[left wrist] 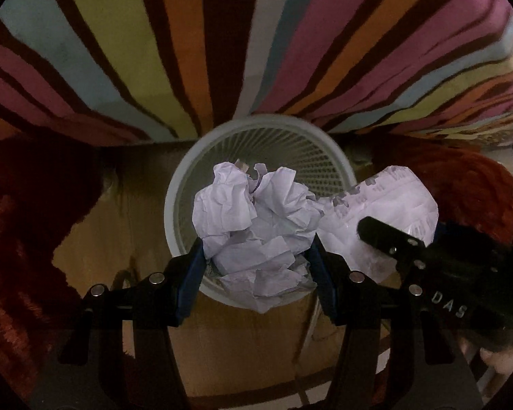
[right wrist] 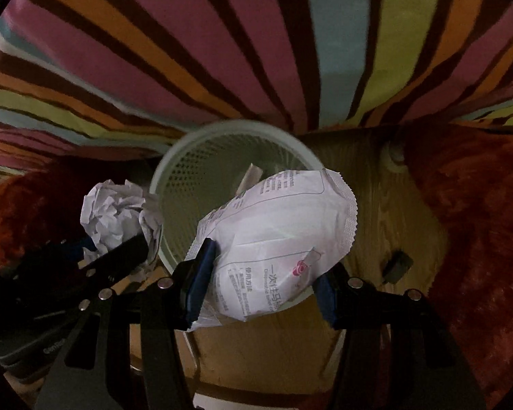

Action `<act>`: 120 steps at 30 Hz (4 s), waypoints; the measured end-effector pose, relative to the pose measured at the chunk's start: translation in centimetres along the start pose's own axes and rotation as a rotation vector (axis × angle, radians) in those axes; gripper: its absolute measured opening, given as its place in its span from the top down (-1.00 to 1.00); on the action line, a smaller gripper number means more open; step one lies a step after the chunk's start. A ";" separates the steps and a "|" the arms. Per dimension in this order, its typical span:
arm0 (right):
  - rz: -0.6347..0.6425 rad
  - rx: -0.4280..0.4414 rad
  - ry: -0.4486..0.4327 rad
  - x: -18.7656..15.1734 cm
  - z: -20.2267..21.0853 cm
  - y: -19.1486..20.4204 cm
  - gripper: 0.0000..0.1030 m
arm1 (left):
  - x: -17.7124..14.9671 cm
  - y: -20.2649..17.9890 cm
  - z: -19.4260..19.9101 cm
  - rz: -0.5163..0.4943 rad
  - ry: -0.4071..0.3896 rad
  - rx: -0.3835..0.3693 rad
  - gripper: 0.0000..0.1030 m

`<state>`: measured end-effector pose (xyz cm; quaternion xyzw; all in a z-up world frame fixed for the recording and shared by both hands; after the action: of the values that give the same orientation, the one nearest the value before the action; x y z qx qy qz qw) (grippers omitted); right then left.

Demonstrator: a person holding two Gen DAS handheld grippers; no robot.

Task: Collect trash
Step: 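Carry the paper ball and white wrapper over the wastebasket with both tools, then open both tools to drop the paper ball and wrapper into the wastebasket, then raise both tools from the wastebasket and approach the green boxes on the bed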

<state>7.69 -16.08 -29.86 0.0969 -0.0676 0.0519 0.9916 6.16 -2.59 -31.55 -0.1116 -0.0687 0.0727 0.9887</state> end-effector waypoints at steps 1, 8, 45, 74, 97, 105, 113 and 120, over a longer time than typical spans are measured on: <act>0.000 -0.006 0.009 0.0 -0.4 0.2 0.00 | 0.0 0.1 -0.3 0.007 0.013 0.006 -0.10; -0.053 -0.009 0.066 -0.2 -2.0 -0.4 -0.10 | -0.7 1.3 -1.6 0.070 0.083 0.046 -0.32; -0.169 0.050 -0.404 2.5 7.2 -2.4 -0.83 | 2.1 0.5 7.3 -0.036 -0.312 0.114 -0.63; 0.054 0.006 -0.918 7.7 17.8 -1.0 -0.83 | 7.8 -1.5 16.4 -0.106 -0.675 0.089 -0.63; 0.084 0.017 -0.976 15.5 19.4 -0.7 -0.83 | 17.3 -2.7 18.7 -0.031 -0.747 0.048 -0.63; 0.089 0.017 -0.991 18.1 19.8 -0.7 -0.83 | 20.7 -3.6 19.1 -0.021 -0.770 0.036 -0.63; 0.117 0.010 -0.988 20.5 19.4 -0.1 -0.83 | 23.2 -3.6 18.8 -0.012 -0.768 0.041 -0.63; 0.132 0.007 -0.977 22.4 18.7 0.3 -0.83 | 25.2 -3.3 18.2 -0.005 -0.762 0.037 -0.63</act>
<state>27.37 -17.49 -8.37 0.1087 -0.5306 0.0634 0.8382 28.49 2.05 -10.24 -0.0584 -0.4303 0.1077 0.8943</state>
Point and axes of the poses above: each gripper's, at about its wrist camera, not at the fingertips, and z roughly against the way its jaws point, y to its left, x to its top, the point moved 5 cm from there along -z, roughly the way its jaws point, and after that the axes turned 14 degrees about -y, right-handed, at the moved point
